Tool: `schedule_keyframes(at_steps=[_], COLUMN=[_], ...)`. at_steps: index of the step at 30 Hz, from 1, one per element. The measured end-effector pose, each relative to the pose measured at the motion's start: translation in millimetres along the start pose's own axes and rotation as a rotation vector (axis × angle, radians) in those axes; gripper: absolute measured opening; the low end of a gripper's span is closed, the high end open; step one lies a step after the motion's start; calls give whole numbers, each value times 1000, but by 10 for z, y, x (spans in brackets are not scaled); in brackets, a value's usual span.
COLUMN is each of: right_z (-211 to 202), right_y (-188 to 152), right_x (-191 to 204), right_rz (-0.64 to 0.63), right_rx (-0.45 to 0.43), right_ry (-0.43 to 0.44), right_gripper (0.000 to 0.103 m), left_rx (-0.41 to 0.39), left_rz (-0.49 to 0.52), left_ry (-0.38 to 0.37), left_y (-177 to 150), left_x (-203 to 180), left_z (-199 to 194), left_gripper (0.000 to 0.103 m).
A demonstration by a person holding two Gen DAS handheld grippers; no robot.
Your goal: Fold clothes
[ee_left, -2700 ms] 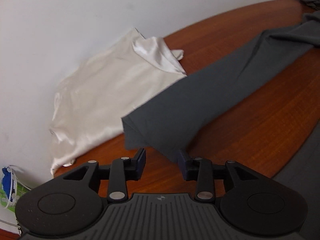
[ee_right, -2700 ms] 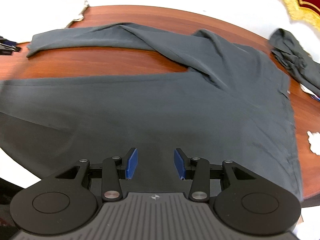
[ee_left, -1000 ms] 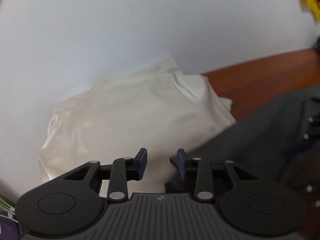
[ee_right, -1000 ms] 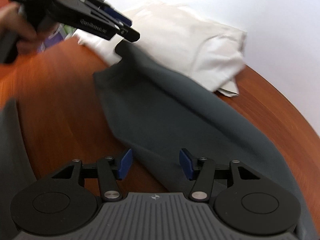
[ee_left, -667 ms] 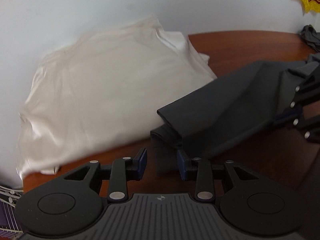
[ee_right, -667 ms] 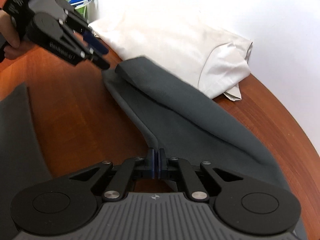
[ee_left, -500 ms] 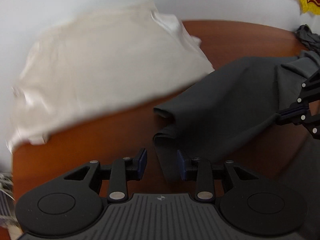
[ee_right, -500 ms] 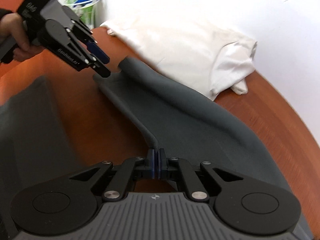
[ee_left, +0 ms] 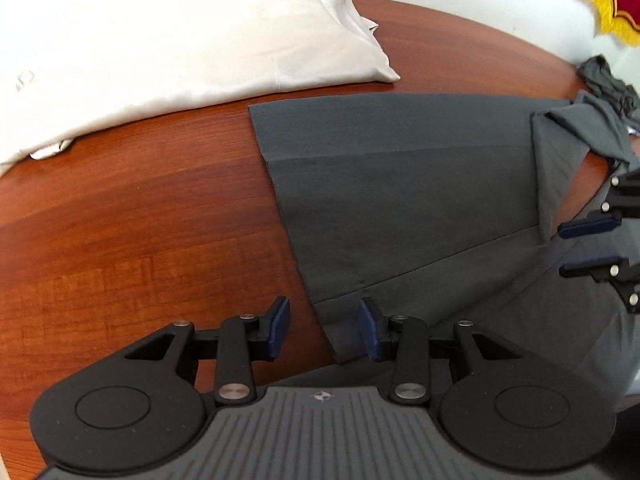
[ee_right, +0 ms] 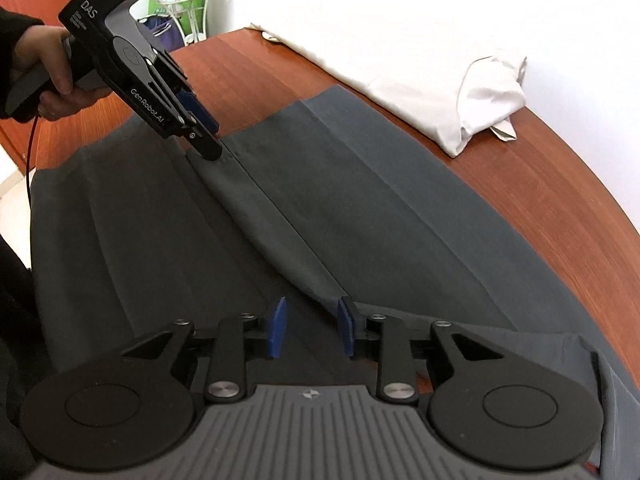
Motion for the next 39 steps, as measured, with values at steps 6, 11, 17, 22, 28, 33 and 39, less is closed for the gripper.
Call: schedule_keyframes(at_steps=[6, 11, 17, 22, 28, 33, 39], right_z=[-34, -49, 69, 194, 304, 373, 450], right_y=[-9, 49, 206, 246, 251, 286, 312], right_x=[-21, -21, 38, 146, 236, 238, 224], right_rz=[38, 67, 80, 64, 49, 38, 31], right_rx=[-20, -45, -87, -85, -73, -72, -64], right_ry=[-36, -51, -13, 4, 2, -6, -11], right_gripper=[35, 35, 35, 35, 35, 35, 35], left_rx=[-13, -69, -109, -67, -58, -57, -61], left_rz=[9, 37, 40, 18, 9, -38, -53], left_ry=[-24, -14, -75, -85, -107, -170, -214], left_y=[9, 14, 25, 5, -21, -24, -15], left_x=[-12, -71, -71, -6, 26, 86, 127], left_z=[15, -65, -150, -42, 9, 37, 42], left_gripper=[35, 20, 9, 10, 10, 21, 28])
Point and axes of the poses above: each gripper's, at about its wrist camera, not at the fingertips, and z roughly the way its jaws point, x to its left, y to its top, the point moved 2 cm from there along z, roughly the way its jaws point, and after that the axes turned 5 degrees about z, right-handed, at the moved point
